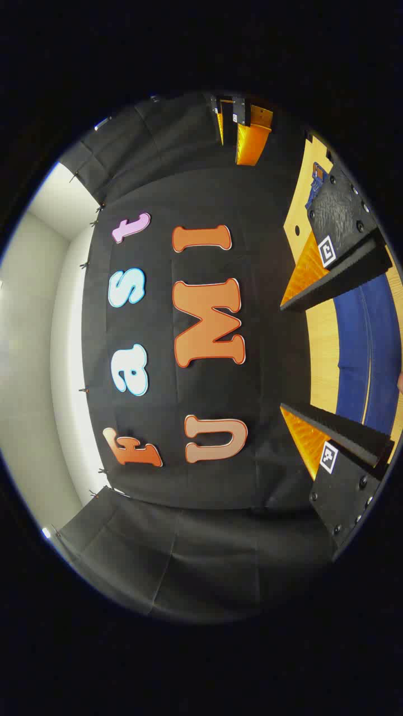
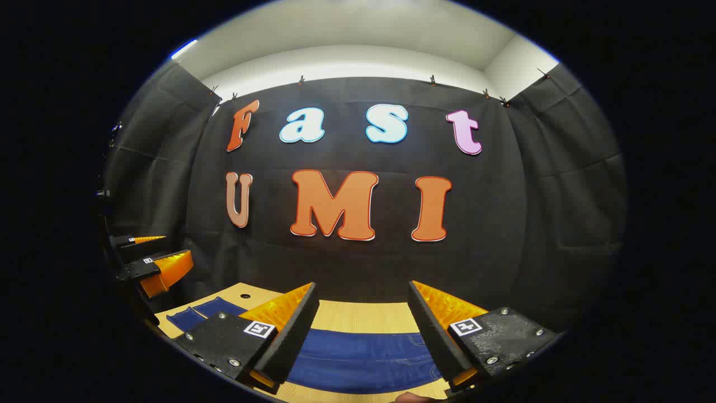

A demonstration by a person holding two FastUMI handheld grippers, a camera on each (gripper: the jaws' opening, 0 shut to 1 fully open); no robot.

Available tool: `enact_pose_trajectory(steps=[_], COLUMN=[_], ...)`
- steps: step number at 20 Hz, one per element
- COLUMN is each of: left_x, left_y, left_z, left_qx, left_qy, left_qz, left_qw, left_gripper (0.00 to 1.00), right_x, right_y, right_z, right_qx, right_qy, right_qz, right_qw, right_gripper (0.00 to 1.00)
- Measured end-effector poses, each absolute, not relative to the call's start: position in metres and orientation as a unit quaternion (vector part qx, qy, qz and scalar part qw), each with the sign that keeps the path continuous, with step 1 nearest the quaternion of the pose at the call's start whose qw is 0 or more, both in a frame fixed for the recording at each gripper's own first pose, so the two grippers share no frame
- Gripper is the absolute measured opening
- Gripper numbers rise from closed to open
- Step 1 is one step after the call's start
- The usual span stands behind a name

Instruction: Grasp the waist and the cuffs of the jeans and fold them to make the two legs overlap; first hold the waist and fold one-third of the jeans toward the cuffs, then hold the cuffs and fold the remaining one-third in the same direction to finish folding.

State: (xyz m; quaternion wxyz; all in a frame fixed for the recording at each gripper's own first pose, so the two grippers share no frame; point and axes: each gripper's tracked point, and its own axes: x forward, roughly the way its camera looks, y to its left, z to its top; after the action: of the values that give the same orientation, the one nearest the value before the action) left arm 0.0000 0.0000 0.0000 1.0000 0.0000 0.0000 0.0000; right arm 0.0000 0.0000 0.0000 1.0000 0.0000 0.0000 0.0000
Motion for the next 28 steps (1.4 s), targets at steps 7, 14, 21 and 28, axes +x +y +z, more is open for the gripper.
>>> enact_pose_trajectory(steps=[7,14,21,28], left_x=[-0.002,0.002,0.012,0.023], left_y=[0.005,-0.005,-0.015,0.012], left_z=[-0.004,-0.005,-0.005,-0.021], left_qx=[0.007,0.009,0.016,0.002], left_qy=[0.006,0.010,0.005,0.013], left_qz=[0.011,0.014,0.008,0.022], left_qw=[1.000,1.000,1.000,1.000], left_gripper=[1.00,0.97,1.00,0.97], right_x=[0.004,0.008,0.015,0.024], right_y=[0.002,-0.008,-0.021,-0.045], right_z=[-0.005,-0.008,-0.014,-0.028], right_qx=[-0.003,0.000,-0.003,-0.006], right_qy=[0.007,0.010,0.019,0.035], right_qz=[0.012,0.015,0.008,-0.019], right_qw=[1.000,1.000,1.000,0.999], right_gripper=[0.98,0.98,1.00,0.92])
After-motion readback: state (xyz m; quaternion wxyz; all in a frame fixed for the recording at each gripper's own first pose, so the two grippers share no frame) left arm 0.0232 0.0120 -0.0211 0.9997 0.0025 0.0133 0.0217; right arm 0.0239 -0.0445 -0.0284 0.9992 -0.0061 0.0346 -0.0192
